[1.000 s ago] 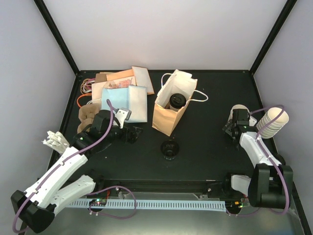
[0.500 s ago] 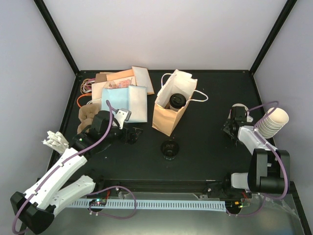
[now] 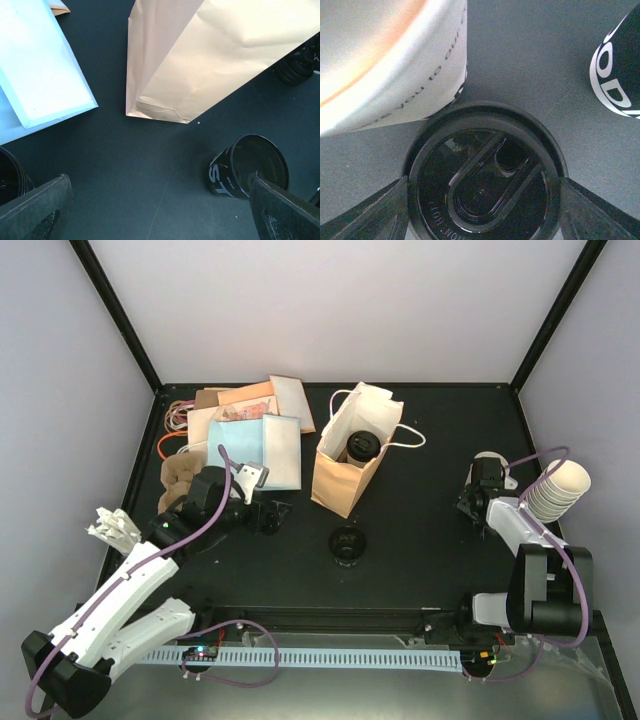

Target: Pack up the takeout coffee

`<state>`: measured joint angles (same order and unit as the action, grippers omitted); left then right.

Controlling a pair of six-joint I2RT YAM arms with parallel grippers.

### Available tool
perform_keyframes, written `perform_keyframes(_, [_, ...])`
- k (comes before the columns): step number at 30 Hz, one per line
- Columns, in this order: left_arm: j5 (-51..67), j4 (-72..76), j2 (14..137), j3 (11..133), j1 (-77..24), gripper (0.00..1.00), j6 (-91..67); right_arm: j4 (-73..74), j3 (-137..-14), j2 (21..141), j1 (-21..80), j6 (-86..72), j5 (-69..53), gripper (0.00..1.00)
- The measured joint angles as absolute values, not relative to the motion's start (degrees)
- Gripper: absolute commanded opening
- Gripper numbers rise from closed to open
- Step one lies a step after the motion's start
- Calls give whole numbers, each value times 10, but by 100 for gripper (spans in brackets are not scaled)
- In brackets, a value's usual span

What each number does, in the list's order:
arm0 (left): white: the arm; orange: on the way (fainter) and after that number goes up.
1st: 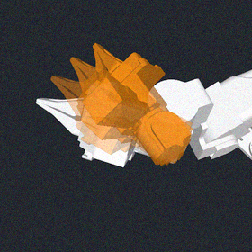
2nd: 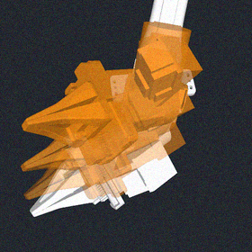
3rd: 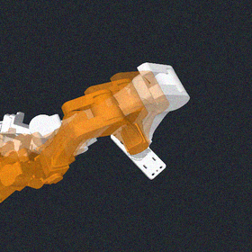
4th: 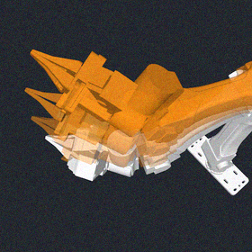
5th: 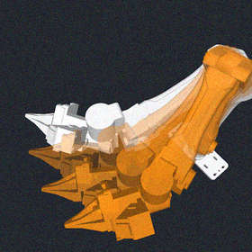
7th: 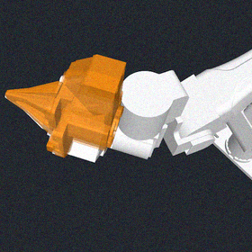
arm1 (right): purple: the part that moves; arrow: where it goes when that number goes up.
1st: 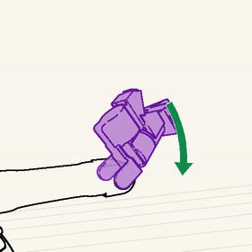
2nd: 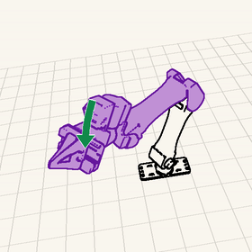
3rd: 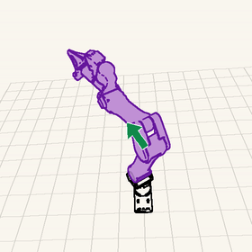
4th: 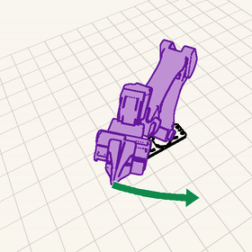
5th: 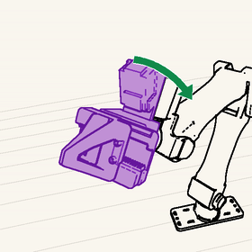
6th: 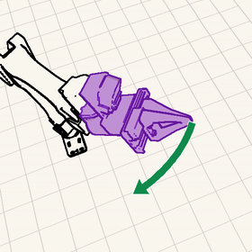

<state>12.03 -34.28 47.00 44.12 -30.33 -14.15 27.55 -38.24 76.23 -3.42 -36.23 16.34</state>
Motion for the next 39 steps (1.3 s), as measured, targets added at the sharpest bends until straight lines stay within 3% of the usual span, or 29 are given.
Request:
perform_keyframes(18, [120,-343,470,441,-303,99,-140,322,-390,704,-31,-354,145,78])
perform_keyframes(30, [121,-343,470,441,-303,99,-140,344,-377,643,79,-368,211,77])
perform_keyframes(35, [122,-343,470,441,-303,99,-140,352,-366,632,57,-382,206,73])
perform_keyframes(39, [123,-343,470,441,-303,99,-140,373,-381,636,119,-391,228,72])
